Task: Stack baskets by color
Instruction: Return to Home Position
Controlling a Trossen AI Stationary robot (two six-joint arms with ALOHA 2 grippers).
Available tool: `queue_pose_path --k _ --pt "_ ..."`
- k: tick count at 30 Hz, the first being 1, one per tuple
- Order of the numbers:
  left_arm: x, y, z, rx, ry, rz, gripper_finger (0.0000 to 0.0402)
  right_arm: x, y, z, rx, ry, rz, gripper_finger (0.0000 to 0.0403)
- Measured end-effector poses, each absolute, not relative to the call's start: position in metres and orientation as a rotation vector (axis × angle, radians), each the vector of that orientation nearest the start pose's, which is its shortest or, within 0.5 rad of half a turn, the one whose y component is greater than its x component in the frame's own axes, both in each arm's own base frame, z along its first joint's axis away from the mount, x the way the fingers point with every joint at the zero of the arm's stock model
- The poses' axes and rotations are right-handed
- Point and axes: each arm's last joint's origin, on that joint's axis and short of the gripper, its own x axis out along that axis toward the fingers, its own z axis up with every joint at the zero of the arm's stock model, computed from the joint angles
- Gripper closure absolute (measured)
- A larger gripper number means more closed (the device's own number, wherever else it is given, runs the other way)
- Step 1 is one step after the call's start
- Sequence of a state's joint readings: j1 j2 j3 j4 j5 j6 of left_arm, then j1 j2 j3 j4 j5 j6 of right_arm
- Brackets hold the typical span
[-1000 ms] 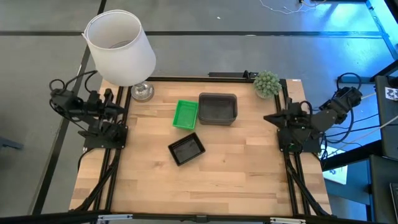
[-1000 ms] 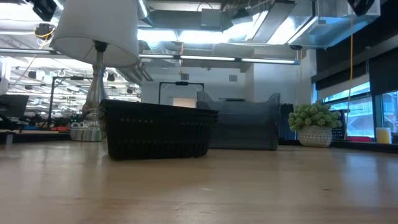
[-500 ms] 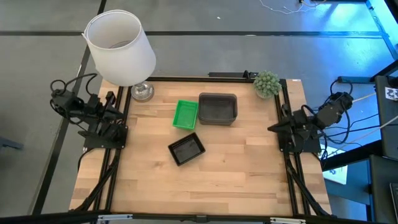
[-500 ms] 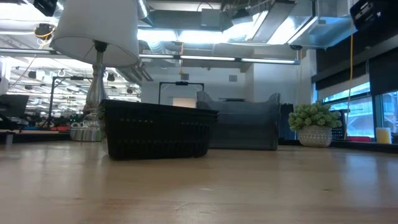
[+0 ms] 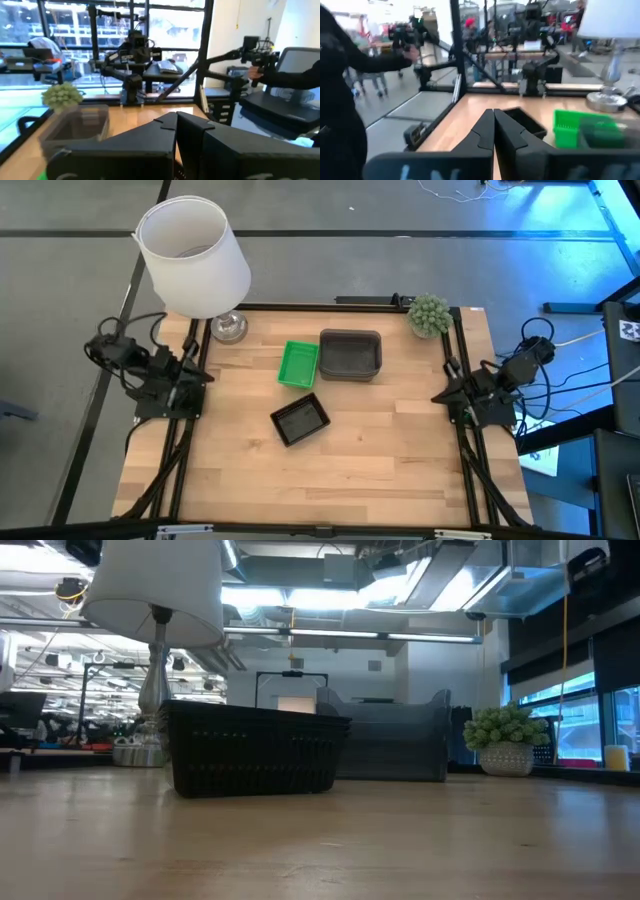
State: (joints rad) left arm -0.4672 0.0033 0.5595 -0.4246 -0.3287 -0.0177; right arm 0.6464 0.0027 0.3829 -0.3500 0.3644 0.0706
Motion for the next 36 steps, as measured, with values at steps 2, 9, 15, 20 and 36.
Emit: queue_pose_path --k 2,9,15,20,36 --pt "0.034 -0.007 0.291 -0.074 -0.129 -0.148 0.0401 0.053 0.028 0.252 0.092 -0.033 0.309 0.0403" --pt "0.058 -0.019 0.259 -0.023 -0.151 -0.141 0.0401 0.066 0.039 0.23 0.077 -0.103 0.337 0.0403" --pt "0.073 -0.026 0.228 -0.002 -0.123 -0.129 0.0401 0.077 0.048 0.194 0.072 -0.105 0.354 0.0403" --pt "0.082 -0.03 0.204 0.004 -0.105 -0.119 0.0401 0.082 0.051 0.172 0.064 -0.052 0.355 0.0403" --pt "0.089 -0.035 0.173 0.135 -0.047 -0.163 0.0401 0.083 0.053 0.17 -0.133 -0.07 0.39 0.0398"
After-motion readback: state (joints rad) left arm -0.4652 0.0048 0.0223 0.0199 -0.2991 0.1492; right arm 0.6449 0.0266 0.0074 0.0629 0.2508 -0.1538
